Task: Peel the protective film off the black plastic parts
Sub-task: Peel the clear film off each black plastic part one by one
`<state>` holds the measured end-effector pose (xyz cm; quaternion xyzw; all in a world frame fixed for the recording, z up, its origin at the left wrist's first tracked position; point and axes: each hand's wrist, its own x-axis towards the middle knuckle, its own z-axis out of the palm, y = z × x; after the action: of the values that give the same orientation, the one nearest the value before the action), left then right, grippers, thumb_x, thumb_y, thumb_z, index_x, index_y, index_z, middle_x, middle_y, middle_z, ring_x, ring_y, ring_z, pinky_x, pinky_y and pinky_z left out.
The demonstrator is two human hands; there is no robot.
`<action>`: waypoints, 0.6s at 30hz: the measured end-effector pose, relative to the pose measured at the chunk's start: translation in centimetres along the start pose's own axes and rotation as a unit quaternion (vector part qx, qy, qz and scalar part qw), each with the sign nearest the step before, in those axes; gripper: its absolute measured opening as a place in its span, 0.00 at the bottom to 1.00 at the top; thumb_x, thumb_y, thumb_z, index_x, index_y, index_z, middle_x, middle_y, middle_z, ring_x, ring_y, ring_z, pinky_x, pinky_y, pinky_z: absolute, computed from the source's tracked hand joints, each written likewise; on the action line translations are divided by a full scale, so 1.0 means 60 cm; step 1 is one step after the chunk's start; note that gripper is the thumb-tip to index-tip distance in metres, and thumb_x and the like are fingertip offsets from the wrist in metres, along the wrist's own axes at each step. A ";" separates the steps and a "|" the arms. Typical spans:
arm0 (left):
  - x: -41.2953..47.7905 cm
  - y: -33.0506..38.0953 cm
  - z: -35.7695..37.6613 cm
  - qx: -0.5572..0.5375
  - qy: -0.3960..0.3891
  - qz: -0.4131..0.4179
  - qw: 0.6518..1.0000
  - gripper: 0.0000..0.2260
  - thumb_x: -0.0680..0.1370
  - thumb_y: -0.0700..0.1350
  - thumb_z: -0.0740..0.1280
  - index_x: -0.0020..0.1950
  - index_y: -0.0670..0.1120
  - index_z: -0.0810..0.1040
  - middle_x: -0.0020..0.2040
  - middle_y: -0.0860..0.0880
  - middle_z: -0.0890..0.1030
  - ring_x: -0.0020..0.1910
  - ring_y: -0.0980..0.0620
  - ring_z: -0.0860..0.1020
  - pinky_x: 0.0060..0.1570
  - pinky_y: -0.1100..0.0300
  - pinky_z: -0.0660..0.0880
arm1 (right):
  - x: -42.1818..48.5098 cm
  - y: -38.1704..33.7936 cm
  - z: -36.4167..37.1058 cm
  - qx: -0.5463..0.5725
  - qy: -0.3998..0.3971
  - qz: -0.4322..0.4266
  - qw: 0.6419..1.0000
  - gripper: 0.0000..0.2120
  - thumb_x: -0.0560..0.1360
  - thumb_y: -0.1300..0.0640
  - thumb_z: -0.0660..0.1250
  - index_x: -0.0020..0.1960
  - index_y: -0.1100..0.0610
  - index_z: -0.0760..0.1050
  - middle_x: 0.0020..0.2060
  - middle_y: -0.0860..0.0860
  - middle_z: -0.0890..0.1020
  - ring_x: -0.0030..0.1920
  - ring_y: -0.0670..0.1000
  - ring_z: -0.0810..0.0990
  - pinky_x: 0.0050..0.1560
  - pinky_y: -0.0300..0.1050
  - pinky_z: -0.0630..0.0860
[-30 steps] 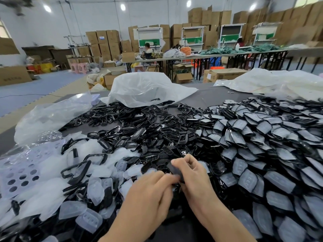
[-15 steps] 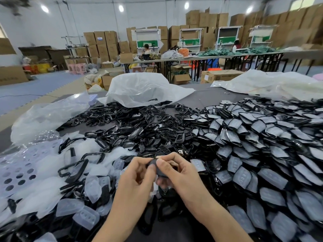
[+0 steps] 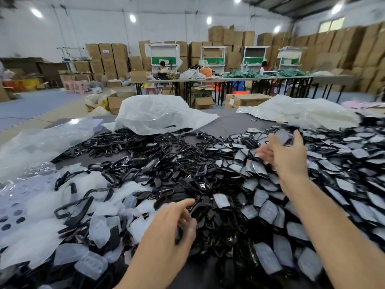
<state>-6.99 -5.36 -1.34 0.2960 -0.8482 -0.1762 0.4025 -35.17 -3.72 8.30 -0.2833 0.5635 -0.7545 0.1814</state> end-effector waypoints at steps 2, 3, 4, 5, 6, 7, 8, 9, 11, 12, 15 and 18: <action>-0.005 0.004 0.010 0.119 -0.052 0.072 0.989 0.20 0.74 0.61 0.64 0.66 0.59 0.74 0.55 0.61 0.77 0.55 0.61 0.71 0.56 0.67 0.72 | 0.002 0.010 -0.007 -0.042 -0.009 0.020 0.999 0.36 0.82 0.55 0.65 0.82 0.50 0.47 0.44 0.61 0.84 0.34 0.50 0.85 0.35 0.39 0.82; -0.003 0.005 0.012 0.161 -0.081 0.093 0.979 0.24 0.72 0.65 0.63 0.66 0.59 0.75 0.58 0.59 0.77 0.58 0.59 0.71 0.58 0.62 0.73 | -0.008 0.018 -0.006 -0.055 -0.026 0.016 0.998 0.35 0.82 0.54 0.65 0.82 0.50 0.48 0.42 0.59 0.85 0.35 0.50 0.85 0.36 0.40 0.82; 0.000 0.002 0.017 0.206 -0.097 0.109 0.968 0.26 0.71 0.67 0.63 0.65 0.58 0.76 0.60 0.56 0.78 0.61 0.55 0.74 0.58 0.58 0.75 | -0.023 0.027 -0.001 -0.062 -0.044 0.003 0.997 0.33 0.82 0.53 0.64 0.81 0.48 0.50 0.40 0.57 0.86 0.36 0.52 0.86 0.36 0.40 0.82; 0.000 -0.007 0.020 0.248 -0.099 0.114 0.957 0.26 0.70 0.67 0.63 0.64 0.57 0.78 0.61 0.53 0.79 0.61 0.52 0.77 0.58 0.53 0.77 | -0.040 0.035 0.008 -0.068 -0.064 -0.013 0.996 0.31 0.83 0.52 0.64 0.81 0.47 0.54 0.40 0.55 0.87 0.38 0.52 0.87 0.38 0.40 0.82; 0.000 -0.015 0.020 0.275 -0.100 0.097 0.951 0.25 0.71 0.66 0.66 0.62 0.56 0.80 0.61 0.51 0.80 0.59 0.49 0.80 0.57 0.50 0.79 | -0.061 0.044 0.020 -0.070 -0.086 -0.028 0.993 0.27 0.83 0.51 0.63 0.79 0.46 0.57 0.41 0.51 0.87 0.39 0.52 0.87 0.39 0.41 0.82; 0.004 -0.021 0.015 0.288 -0.102 0.064 0.950 0.23 0.71 0.65 0.69 0.61 0.54 0.81 0.60 0.49 0.81 0.58 0.47 0.81 0.56 0.49 0.79 | -0.082 0.053 0.034 -0.078 -0.107 -0.044 0.990 0.25 0.83 0.49 0.62 0.78 0.44 0.60 0.43 0.48 0.87 0.41 0.50 0.87 0.42 0.43 0.82; 0.010 -0.029 0.007 0.304 -0.096 0.031 0.947 0.22 0.71 0.63 0.71 0.61 0.54 0.81 0.60 0.49 0.80 0.58 0.46 0.81 0.57 0.49 0.79 | -0.103 0.061 0.050 -0.098 -0.129 -0.063 0.985 0.23 0.83 0.48 0.61 0.76 0.43 0.61 0.44 0.45 0.87 0.43 0.48 0.87 0.45 0.43 0.82; 0.016 -0.038 -0.002 0.319 -0.092 -0.001 0.943 0.22 0.73 0.64 0.69 0.63 0.55 0.79 0.62 0.52 0.79 0.60 0.47 0.79 0.60 0.51 0.76 | -0.123 0.070 0.068 -0.130 -0.155 -0.086 0.975 0.21 0.83 0.46 0.60 0.75 0.41 0.63 0.45 0.43 0.86 0.45 0.43 0.85 0.49 0.39 0.80; 0.018 -0.061 -0.014 0.309 -0.088 -0.048 0.946 0.20 0.78 0.64 0.62 0.67 0.59 0.73 0.63 0.57 0.75 0.64 0.51 0.74 0.63 0.55 0.70 | -0.155 0.095 0.102 -0.231 -0.210 -0.140 0.940 0.21 0.82 0.43 0.59 0.74 0.38 0.63 0.51 0.38 0.84 0.53 0.34 0.79 0.53 0.27 0.71; 0.017 -0.070 -0.017 0.301 -0.079 -0.053 0.949 0.18 0.78 0.63 0.61 0.65 0.60 0.74 0.61 0.58 0.75 0.62 0.51 0.74 0.61 0.56 0.71 | -0.168 0.108 0.116 -0.285 -0.241 -0.162 0.914 0.22 0.82 0.44 0.59 0.75 0.39 0.62 0.58 0.37 0.81 0.58 0.34 0.75 0.56 0.24 0.66; 0.021 -0.073 -0.024 0.294 -0.063 -0.059 0.952 0.10 0.76 0.56 0.68 0.55 0.55 0.80 0.49 0.55 0.80 0.51 0.49 0.79 0.48 0.54 0.77 | -0.193 0.140 0.146 -0.431 -0.320 -0.183 0.823 0.25 0.83 0.44 0.56 0.79 0.46 0.60 0.73 0.44 0.70 0.72 0.44 0.64 0.71 0.34 0.57; 0.025 -0.076 -0.027 0.255 -0.018 -0.076 0.964 0.05 0.74 0.50 0.72 0.49 0.53 0.80 0.43 0.55 0.80 0.43 0.50 0.80 0.39 0.57 0.76 | -0.200 0.167 0.149 -0.517 -0.329 -0.213 0.761 0.22 0.84 0.41 0.51 0.74 0.46 0.67 0.71 0.45 0.71 0.72 0.47 0.67 0.73 0.43 0.59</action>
<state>-4.82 -9.91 -1.97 0.4492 -0.8472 0.0099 0.2835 -20.66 -6.28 -2.09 -0.6775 0.6989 -0.2286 0.0168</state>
